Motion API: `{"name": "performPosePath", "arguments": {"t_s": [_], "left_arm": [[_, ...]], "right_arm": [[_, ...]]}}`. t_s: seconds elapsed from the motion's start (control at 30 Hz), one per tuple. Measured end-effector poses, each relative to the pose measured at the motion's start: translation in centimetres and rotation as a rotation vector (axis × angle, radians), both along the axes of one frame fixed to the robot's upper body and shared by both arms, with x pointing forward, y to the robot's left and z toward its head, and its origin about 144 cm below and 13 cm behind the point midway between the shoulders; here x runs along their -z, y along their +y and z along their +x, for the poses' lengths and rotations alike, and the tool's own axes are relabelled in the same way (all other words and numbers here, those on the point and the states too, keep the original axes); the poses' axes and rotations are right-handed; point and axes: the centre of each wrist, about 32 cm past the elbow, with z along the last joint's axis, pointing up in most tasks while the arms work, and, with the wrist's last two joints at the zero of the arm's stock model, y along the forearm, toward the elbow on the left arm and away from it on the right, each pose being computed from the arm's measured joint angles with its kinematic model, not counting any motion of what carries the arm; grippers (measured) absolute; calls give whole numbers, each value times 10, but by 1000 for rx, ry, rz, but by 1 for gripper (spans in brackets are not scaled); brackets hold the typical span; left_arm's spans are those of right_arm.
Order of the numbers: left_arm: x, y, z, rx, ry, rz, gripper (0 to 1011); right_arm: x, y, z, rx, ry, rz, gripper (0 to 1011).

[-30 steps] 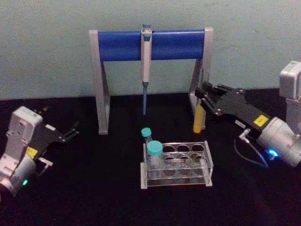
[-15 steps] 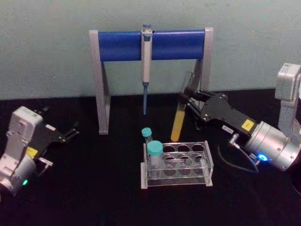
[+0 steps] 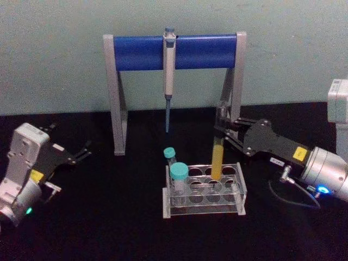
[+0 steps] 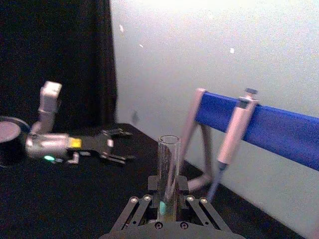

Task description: Pick up the test tube from the test tube rack, shake it, then place it back into the test tube rack.

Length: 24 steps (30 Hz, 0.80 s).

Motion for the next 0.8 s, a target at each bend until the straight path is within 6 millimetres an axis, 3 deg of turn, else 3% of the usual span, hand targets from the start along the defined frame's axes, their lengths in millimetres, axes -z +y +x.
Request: {"name": "performPosePath", "arguments": {"t_s": [0.27,0.8], "left_arm": [[0,0,0,0,0,0,1001],[0,0,0,0,0,0,1001]], "right_arm": [[-5,-3,0,101,-33,-73,229],[4,22,9,183,-57,-3,229]]}}
